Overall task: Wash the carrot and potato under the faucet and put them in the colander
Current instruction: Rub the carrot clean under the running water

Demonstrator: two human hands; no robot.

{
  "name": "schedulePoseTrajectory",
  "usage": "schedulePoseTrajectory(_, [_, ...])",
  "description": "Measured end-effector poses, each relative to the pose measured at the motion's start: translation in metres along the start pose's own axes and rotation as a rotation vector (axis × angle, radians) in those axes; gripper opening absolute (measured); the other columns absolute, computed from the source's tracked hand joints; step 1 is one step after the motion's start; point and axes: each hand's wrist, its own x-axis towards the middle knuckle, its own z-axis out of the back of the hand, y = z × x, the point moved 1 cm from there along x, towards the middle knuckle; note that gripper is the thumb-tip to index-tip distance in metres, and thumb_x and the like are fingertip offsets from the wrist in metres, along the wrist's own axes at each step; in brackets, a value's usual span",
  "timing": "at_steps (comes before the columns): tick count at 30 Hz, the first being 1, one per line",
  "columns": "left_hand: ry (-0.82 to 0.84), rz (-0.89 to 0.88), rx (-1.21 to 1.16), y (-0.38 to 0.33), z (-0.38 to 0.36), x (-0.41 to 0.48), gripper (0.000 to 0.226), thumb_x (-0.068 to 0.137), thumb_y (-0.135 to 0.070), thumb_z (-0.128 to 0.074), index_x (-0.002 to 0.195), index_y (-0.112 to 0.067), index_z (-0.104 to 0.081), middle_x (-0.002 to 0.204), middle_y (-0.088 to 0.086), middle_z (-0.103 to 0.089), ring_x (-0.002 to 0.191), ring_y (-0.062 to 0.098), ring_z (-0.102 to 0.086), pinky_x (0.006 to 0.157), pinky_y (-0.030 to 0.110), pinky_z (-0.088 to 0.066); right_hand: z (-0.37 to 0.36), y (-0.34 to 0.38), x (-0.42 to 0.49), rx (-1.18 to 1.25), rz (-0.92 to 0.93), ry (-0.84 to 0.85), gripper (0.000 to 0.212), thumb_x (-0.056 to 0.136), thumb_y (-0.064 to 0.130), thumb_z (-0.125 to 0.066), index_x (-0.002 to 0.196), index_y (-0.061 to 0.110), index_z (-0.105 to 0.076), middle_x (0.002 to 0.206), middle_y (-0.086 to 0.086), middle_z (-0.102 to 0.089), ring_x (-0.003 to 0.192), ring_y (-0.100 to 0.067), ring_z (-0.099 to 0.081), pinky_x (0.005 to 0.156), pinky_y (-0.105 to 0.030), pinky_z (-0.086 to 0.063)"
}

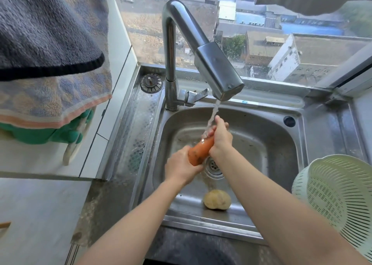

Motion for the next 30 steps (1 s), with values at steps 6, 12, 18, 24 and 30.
schedulePoseTrajectory(6, [0.621, 0.145, -0.491, 0.004, 0.031, 0.003, 0.022, 0.072, -0.019, -0.071, 0.09, -0.009, -0.063, 0.074, 0.011, -0.068, 0.061, 0.024, -0.063, 0.058, 0.038, -0.052, 0.009, 0.007, -0.007, 0.089, -0.165, 0.461, 0.053, 0.095, 0.029, -0.056, 0.044, 0.02, -0.044, 0.038, 0.004, -0.041, 0.039, -0.009, -0.044, 0.05, -0.022, -0.049])
schedulePoseTrajectory(12, [-0.148, -0.119, 0.235, 0.0, 0.01, 0.002, 0.043, 0.064, -0.042, -0.075, 0.101, -0.027, -0.06, 0.092, -0.003, -0.067, 0.083, 0.021, -0.064, 0.073, 0.034, -0.053, -0.007, 0.0, -0.006, 0.139, 0.097, -0.161, 0.036, 0.091, 0.022, -0.06, 0.06, 0.013, -0.044, 0.034, 0.002, -0.043, 0.026, -0.01, -0.043, 0.045, -0.027, -0.041])
schedulePoseTrajectory(18, [0.476, 0.117, -0.488, 0.009, 0.023, -0.004, 0.014, 0.074, -0.01, -0.07, 0.084, -0.012, -0.061, 0.072, 0.006, -0.064, 0.068, 0.022, -0.06, 0.068, 0.034, -0.051, -0.004, 0.009, -0.017, -0.125, -0.052, 0.509, 0.051, 0.093, 0.014, -0.052, 0.043, 0.018, -0.043, 0.037, 0.002, -0.042, 0.037, -0.012, -0.045, 0.056, -0.027, -0.05])
schedulePoseTrajectory(24, [-0.166, -0.112, 0.354, 0.006, 0.011, 0.002, 0.047, 0.066, -0.048, -0.073, 0.104, -0.026, -0.058, 0.095, -0.004, -0.066, 0.085, 0.021, -0.064, 0.075, 0.034, -0.051, 0.0, -0.007, -0.004, 0.1, -0.022, -0.15, 0.031, 0.087, 0.017, -0.058, 0.06, 0.015, -0.043, 0.031, 0.004, -0.042, 0.033, -0.013, -0.043, 0.051, -0.029, -0.042])
schedulePoseTrajectory(30, [0.273, 0.056, -0.278, 0.008, 0.02, -0.001, 0.02, 0.07, -0.022, -0.075, 0.084, -0.017, -0.062, 0.073, 0.002, -0.063, 0.069, 0.021, -0.059, 0.069, 0.033, -0.048, -0.009, 0.006, -0.016, -0.185, -0.055, 0.479, 0.049, 0.091, 0.014, -0.054, 0.043, 0.02, -0.044, 0.036, 0.004, -0.039, 0.035, -0.011, -0.044, 0.057, -0.027, -0.048])
